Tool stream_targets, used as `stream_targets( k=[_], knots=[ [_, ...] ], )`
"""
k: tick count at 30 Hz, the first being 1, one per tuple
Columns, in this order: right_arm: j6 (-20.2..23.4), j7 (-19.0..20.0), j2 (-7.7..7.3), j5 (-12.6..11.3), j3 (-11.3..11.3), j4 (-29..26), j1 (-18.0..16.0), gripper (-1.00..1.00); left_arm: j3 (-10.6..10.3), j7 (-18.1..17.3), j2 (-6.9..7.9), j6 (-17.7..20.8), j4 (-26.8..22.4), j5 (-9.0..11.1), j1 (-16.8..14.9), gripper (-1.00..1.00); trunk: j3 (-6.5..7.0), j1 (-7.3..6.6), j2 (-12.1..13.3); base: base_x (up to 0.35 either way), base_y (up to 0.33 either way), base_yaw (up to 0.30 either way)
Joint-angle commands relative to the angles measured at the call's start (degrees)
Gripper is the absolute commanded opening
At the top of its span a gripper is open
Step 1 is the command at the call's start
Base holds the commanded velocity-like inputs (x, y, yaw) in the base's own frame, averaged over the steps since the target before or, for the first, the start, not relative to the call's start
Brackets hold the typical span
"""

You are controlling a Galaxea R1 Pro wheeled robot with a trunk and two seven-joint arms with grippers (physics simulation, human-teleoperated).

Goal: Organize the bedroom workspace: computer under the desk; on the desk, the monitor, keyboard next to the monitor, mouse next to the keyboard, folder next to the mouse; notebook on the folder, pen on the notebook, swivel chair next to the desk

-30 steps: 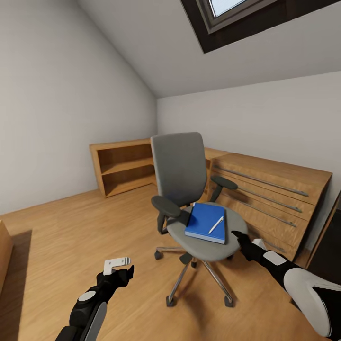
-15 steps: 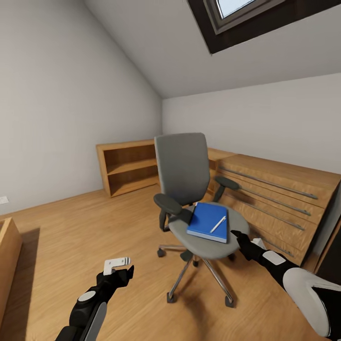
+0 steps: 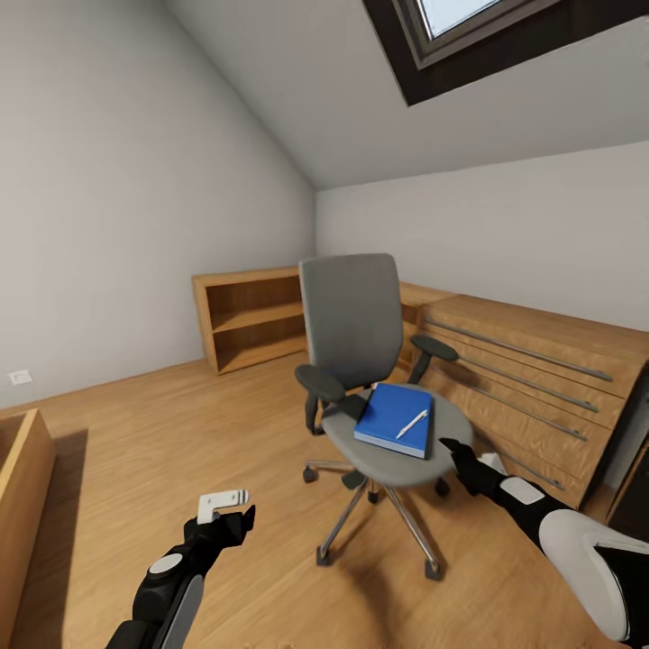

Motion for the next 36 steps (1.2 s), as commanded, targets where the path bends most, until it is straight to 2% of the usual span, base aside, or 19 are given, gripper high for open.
stream_targets(
  k=[1, 9, 20, 27, 32, 36],
  knots=[
    [0.3, 0.1, -0.04, 0.1, -0.5, 0.0, 0.0, 1.0, -0.1, 0.5, 0.01, 0.2, -0.1, 0.6, 0.0, 1.0, -0.06, -0.04, 0.0, -0.267, 0.0, 0.001],
    [0.3, 0.1, -0.07, 0.1, -0.5, 0.0, 0.0, 1.0, -0.1, 0.5, 0.0, 0.2, -0.1, 0.6, 0.0, 1.0, -0.06, -0.04, 0.0, -0.308, 0.0, 0.0],
    [0.2, 0.1, -0.07, 0.2, -0.5, 0.1, 0.0, 1.0, -0.1, 0.5, 0.0, 0.2, 0.0, 0.6, 0.0, 1.0, -0.06, -0.04, 0.0, -0.077, 0.0, 0.0],
    [-0.2, 0.0, -0.12, 0.4, -0.5, 0.0, 0.0, 1.0, -0.1, 0.5, 0.0, 0.2, 0.4, 0.6, 0.0, 1.0, -0.06, -0.04, 0.0, -0.265, 0.0, 0.0],
    [-6.2, -0.3, -0.02, 0.5, -0.3, 0.2, 0.0, 1.0, -0.1, 0.5, 0.0, 0.2, 0.6, 0.6, 0.0, 1.0, -0.06, -0.04, 0.0, -0.165, 0.0, 0.0],
    [-9.5, -0.4, 0.0, 0.5, -0.3, 0.3, 0.0, 1.0, -0.1, 0.4, 0.0, 0.2, 0.6, 0.6, 0.0, 1.0, -0.06, -0.04, 0.0, -0.051, 0.0, 0.0]
  ],
)
